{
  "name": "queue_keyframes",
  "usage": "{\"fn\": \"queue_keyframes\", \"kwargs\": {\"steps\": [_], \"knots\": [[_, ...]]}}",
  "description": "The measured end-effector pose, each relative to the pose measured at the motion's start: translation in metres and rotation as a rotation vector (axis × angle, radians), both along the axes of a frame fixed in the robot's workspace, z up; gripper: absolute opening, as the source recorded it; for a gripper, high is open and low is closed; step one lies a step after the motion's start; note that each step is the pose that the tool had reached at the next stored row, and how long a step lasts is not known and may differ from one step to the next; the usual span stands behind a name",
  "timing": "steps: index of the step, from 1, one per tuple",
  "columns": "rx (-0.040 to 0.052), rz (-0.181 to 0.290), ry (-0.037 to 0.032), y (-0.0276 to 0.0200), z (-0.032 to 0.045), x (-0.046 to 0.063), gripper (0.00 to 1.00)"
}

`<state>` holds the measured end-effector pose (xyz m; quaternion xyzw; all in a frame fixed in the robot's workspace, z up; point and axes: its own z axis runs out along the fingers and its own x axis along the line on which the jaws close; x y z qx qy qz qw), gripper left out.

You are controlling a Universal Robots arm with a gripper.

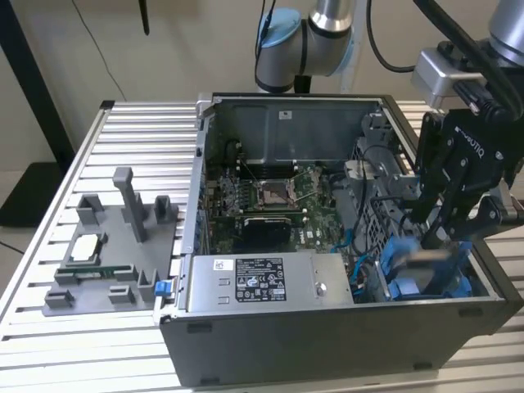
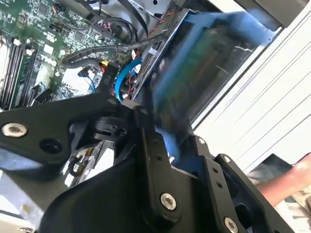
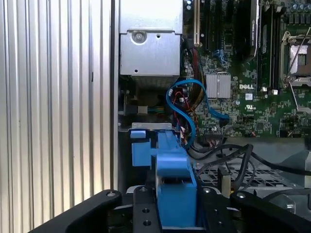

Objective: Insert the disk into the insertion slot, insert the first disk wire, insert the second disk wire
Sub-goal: 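Insert the disk into the insertion slot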

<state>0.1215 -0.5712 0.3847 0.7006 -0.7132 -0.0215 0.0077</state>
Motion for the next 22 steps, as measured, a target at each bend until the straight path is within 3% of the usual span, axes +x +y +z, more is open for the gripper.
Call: {"fn": "queue_keyframes", "kwargs": {"steps": [7, 14, 22], "knots": [[0.0041, 0.0, 0.0001, 0.0005, 0.0117, 0.0, 1.0], [0.0078, 0.0, -0.0053, 0.0119, 0.0136, 0.0, 1.0], [0.0441, -0.007, -0.0058, 0.0189, 0.0092, 0.0, 1.0]]}}
